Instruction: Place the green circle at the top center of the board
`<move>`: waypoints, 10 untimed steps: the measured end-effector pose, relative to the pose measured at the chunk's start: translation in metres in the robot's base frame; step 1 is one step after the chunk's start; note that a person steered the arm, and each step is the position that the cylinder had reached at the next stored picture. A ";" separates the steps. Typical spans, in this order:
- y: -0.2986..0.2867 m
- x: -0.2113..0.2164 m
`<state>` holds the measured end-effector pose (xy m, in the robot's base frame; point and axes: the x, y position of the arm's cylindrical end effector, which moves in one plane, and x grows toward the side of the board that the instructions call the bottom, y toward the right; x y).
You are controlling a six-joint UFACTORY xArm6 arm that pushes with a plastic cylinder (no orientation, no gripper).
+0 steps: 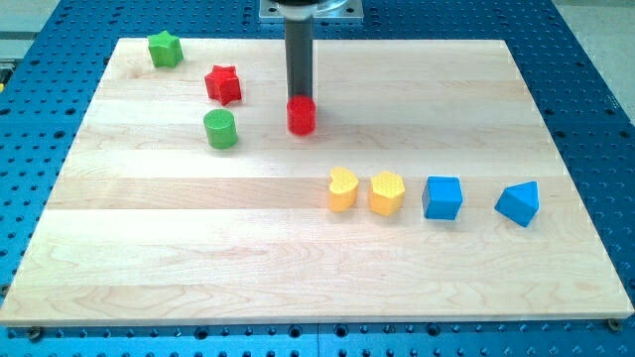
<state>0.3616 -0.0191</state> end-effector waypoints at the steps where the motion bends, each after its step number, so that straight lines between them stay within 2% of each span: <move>1: -0.002 0.052; 2: -0.073 0.089; 3: -0.112 0.074; 5: -0.119 0.024; 6: -0.098 0.016; 7: -0.031 -0.023; 10: -0.002 -0.086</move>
<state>0.2753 -0.0215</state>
